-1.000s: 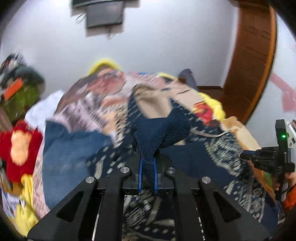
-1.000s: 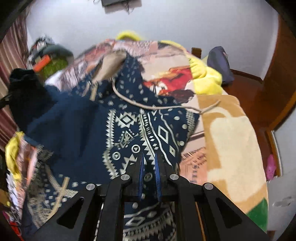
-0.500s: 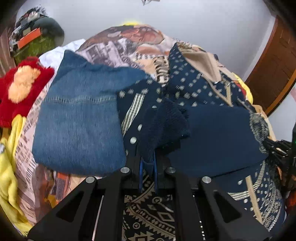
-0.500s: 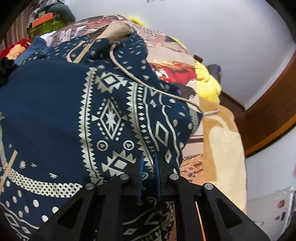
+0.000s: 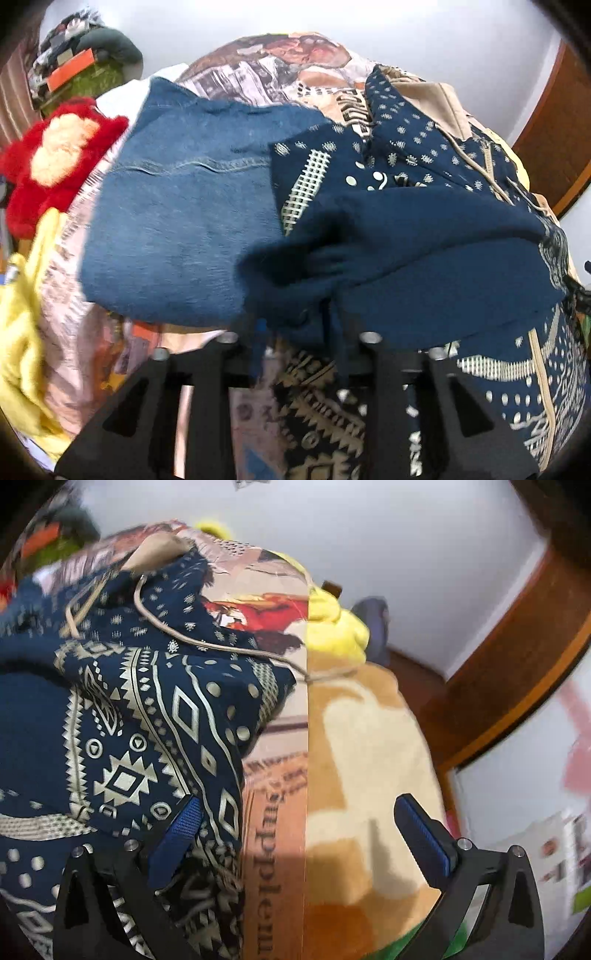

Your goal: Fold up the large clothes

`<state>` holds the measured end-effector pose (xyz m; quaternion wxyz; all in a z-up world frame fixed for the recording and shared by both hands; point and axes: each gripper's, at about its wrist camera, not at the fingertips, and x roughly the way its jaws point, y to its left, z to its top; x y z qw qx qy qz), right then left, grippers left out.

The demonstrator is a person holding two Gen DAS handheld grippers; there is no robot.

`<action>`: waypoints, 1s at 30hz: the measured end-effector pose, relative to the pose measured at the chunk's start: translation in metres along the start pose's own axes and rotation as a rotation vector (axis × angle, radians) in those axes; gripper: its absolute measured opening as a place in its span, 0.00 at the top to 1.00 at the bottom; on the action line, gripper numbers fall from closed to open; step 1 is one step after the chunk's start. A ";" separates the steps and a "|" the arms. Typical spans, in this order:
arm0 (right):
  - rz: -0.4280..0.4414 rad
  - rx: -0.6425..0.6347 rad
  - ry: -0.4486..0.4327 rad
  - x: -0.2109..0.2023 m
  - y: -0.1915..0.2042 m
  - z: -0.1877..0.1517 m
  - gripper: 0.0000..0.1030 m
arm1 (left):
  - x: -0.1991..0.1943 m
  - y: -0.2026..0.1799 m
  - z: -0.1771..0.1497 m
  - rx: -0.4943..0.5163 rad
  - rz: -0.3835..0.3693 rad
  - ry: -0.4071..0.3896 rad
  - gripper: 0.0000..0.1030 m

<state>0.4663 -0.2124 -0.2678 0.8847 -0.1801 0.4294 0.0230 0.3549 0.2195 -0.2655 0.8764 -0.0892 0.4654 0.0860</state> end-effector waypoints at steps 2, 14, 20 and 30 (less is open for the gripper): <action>0.002 -0.013 -0.013 -0.010 -0.004 -0.001 0.01 | -0.017 0.008 0.001 0.006 0.052 -0.025 0.62; 0.337 0.160 -0.164 -0.077 -0.008 0.075 0.00 | -0.078 -0.003 0.079 0.013 -0.015 -0.171 0.20; 0.423 0.172 -0.180 -0.063 0.011 0.138 0.00 | -0.046 -0.052 0.136 0.101 -0.077 -0.140 0.13; 0.491 0.189 -0.020 0.041 0.057 0.211 0.00 | 0.062 -0.081 0.203 0.070 -0.116 -0.004 0.13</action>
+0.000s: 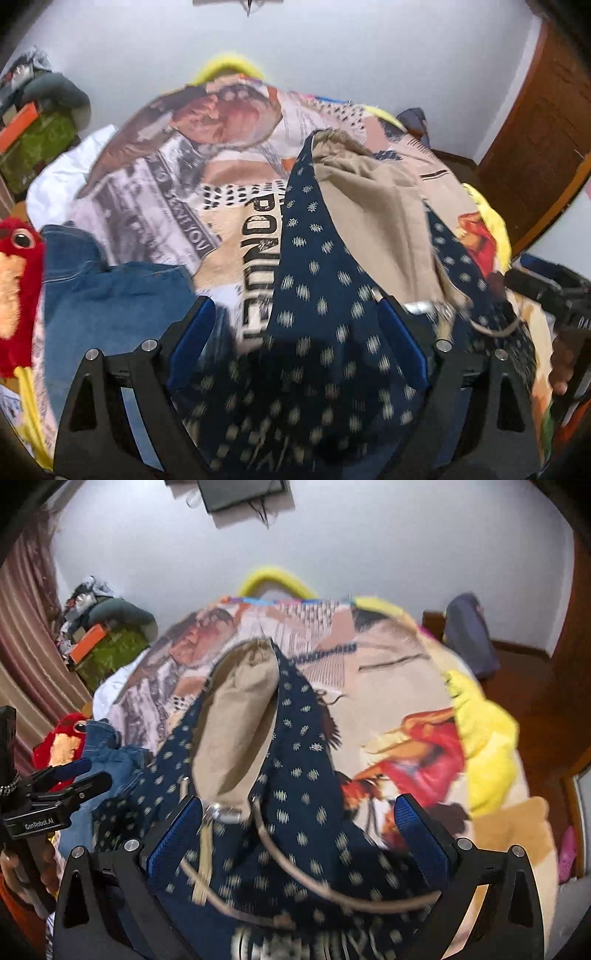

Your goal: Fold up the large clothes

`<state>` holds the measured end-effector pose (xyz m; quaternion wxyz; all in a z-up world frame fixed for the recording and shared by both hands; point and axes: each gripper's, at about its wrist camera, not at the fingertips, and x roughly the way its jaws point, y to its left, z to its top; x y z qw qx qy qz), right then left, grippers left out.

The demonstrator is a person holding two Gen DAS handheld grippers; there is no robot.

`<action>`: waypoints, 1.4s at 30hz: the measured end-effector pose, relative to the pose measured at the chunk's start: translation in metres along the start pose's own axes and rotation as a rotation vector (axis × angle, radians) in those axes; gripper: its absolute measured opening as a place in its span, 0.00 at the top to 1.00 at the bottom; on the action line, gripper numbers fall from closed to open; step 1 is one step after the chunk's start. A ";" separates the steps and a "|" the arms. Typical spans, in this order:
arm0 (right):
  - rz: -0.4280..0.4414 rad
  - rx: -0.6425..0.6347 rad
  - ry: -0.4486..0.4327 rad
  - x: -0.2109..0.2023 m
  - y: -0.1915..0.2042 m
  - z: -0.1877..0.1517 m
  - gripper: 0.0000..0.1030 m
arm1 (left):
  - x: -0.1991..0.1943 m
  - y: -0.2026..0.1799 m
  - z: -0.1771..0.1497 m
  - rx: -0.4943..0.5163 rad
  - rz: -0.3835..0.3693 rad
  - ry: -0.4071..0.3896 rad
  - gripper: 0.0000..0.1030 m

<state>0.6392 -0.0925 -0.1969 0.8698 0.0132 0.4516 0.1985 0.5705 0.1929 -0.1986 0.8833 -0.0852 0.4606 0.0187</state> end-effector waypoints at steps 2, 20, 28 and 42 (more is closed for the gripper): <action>0.011 0.012 0.044 0.027 -0.001 0.007 0.00 | 0.022 0.000 0.009 -0.017 -0.009 0.025 0.13; 0.014 0.048 0.129 0.122 -0.003 0.039 0.88 | 0.100 -0.007 0.028 -0.063 -0.054 0.046 0.79; 0.042 -0.025 0.058 0.061 0.011 0.026 0.94 | 0.028 -0.046 0.021 0.109 -0.033 -0.064 0.90; 0.092 -0.134 -0.049 -0.103 0.038 -0.079 0.94 | -0.118 -0.089 -0.086 0.284 -0.046 -0.134 0.90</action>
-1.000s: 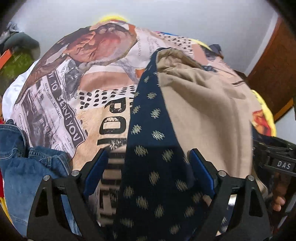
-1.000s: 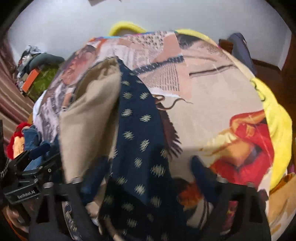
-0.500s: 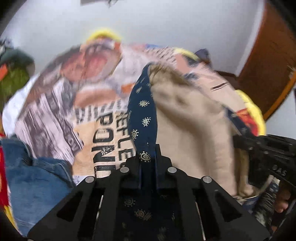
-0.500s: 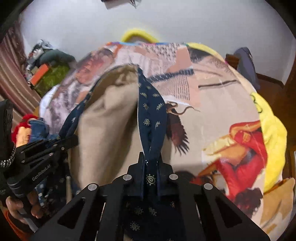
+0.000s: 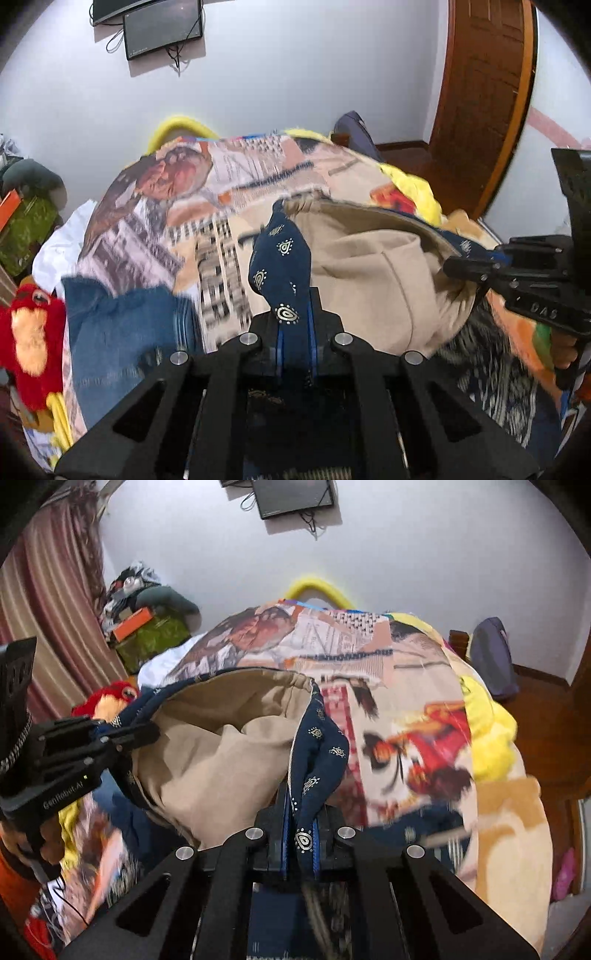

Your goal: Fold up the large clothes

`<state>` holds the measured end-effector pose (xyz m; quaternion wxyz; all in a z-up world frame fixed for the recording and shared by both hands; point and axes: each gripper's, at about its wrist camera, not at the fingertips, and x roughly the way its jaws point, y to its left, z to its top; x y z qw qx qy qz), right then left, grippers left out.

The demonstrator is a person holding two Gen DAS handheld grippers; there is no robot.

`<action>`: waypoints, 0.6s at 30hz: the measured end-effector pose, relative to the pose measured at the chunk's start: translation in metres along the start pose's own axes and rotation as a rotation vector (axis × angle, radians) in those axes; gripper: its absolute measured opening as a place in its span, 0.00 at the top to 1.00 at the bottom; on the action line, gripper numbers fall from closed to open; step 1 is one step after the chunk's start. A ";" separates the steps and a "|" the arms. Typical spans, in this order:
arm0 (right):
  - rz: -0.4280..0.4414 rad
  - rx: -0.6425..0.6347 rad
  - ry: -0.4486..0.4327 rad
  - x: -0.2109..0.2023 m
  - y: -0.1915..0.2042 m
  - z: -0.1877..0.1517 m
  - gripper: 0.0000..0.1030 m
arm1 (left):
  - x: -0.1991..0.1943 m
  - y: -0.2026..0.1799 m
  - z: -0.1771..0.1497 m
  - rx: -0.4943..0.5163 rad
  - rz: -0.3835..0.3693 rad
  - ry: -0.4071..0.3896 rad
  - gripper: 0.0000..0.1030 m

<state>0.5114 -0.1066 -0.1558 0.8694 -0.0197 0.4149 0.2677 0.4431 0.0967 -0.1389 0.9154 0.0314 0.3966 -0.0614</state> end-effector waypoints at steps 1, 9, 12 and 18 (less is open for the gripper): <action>-0.004 -0.005 0.002 -0.006 0.003 -0.010 0.94 | -0.003 -0.002 -0.010 -0.002 -0.003 0.010 0.90; -0.173 -0.083 0.029 -0.022 0.011 -0.083 0.93 | 0.001 -0.008 -0.090 -0.031 0.028 0.118 0.90; -0.237 -0.106 0.054 -0.018 0.008 -0.101 0.93 | 0.013 -0.003 -0.110 -0.075 0.021 0.157 0.90; -0.271 -0.086 0.132 -0.008 -0.009 -0.124 0.93 | 0.035 -0.002 -0.132 -0.112 0.021 0.192 0.90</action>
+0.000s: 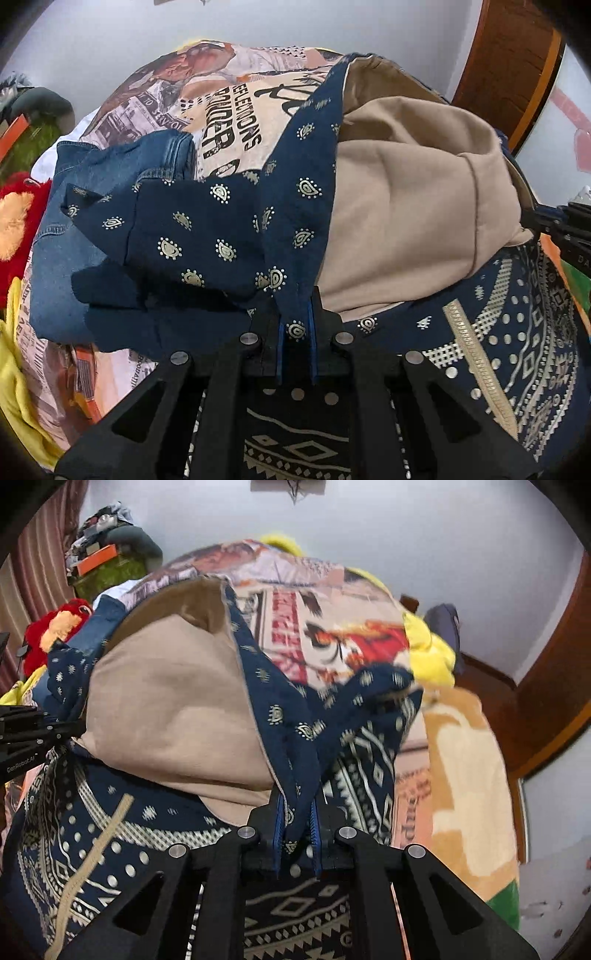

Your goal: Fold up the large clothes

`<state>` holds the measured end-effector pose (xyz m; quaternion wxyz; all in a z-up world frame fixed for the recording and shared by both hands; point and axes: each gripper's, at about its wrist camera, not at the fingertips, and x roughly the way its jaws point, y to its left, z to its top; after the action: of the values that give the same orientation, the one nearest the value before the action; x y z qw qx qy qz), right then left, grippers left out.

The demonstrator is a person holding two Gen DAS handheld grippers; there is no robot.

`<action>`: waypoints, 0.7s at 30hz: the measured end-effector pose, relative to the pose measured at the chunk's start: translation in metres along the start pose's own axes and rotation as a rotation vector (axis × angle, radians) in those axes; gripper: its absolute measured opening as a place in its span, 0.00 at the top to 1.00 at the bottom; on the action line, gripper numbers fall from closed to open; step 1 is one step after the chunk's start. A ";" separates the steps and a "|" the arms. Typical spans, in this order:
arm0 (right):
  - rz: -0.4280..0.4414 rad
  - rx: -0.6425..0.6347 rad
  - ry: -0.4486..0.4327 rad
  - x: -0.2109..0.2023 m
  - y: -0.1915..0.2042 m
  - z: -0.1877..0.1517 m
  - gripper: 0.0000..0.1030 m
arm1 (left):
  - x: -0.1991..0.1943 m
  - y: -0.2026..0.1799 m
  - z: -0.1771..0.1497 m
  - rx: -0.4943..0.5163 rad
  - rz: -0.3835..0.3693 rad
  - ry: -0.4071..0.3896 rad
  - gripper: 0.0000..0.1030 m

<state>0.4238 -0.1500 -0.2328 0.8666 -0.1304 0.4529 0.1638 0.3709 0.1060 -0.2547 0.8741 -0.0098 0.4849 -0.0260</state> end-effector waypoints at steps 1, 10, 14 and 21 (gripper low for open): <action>0.005 0.011 0.005 0.002 -0.003 -0.002 0.90 | 0.002 0.001 0.000 -0.006 0.002 0.001 0.90; -0.070 0.056 -0.049 -0.019 -0.032 -0.012 0.08 | -0.013 0.006 0.003 -0.010 -0.068 0.005 0.84; 0.001 0.039 -0.125 -0.046 -0.023 0.007 0.08 | -0.038 -0.002 0.019 0.037 -0.053 -0.046 0.42; 0.157 0.076 -0.198 -0.054 -0.006 0.065 0.08 | -0.056 0.001 0.075 0.035 -0.040 -0.144 0.34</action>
<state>0.4457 -0.1394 -0.1517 0.8960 -0.0450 0.3797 0.2258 0.4050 0.1094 -0.1679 0.9062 -0.0060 0.4198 -0.0513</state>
